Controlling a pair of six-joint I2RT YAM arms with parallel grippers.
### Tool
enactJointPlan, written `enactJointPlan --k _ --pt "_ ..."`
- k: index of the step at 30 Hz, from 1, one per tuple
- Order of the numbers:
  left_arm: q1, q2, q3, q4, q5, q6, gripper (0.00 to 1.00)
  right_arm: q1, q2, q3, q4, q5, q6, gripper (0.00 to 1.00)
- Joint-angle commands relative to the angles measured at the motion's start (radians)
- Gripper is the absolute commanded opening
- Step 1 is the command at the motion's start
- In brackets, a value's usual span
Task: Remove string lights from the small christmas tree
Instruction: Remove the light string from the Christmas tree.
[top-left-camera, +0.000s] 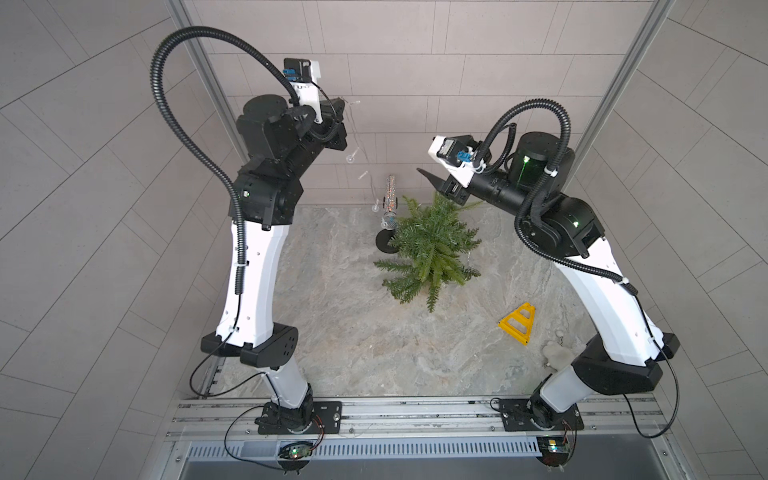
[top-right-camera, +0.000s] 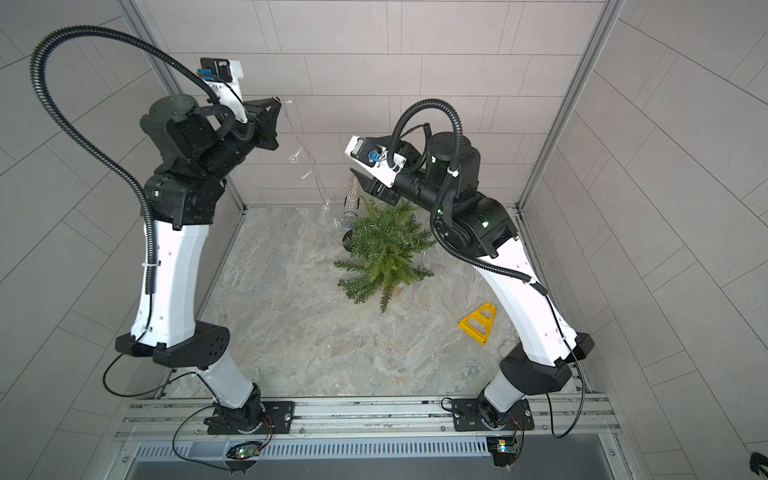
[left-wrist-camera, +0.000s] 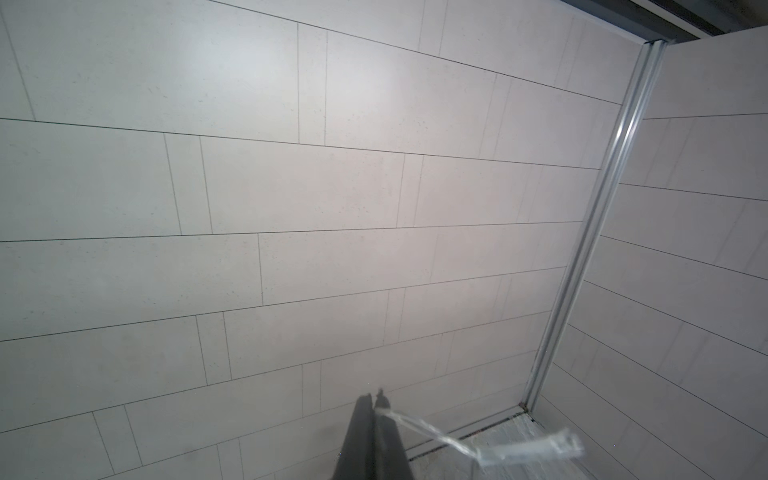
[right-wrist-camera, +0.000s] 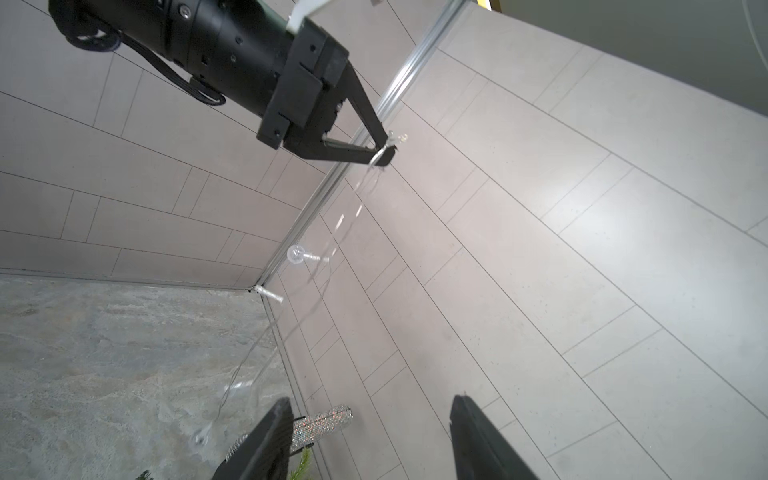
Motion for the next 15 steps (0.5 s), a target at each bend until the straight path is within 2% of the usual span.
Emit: enactJointPlan --k 1,5,10,15 --pt "0.021 0.047 0.08 0.058 -0.026 -0.001 0.0 -0.054 -0.015 0.018 -0.044 -0.11 0.121 0.63" --pt "0.023 0.075 0.091 0.11 0.014 -0.023 0.0 -0.097 -0.016 0.005 -0.059 -0.159 0.155 0.63" --pt "0.023 0.112 0.082 0.197 0.009 -0.034 0.0 -0.149 -0.004 -0.004 -0.057 -0.213 0.216 0.63" --pt "0.022 0.16 0.079 0.35 0.064 -0.078 0.0 -0.245 0.056 0.026 -0.05 -0.355 0.319 0.62"
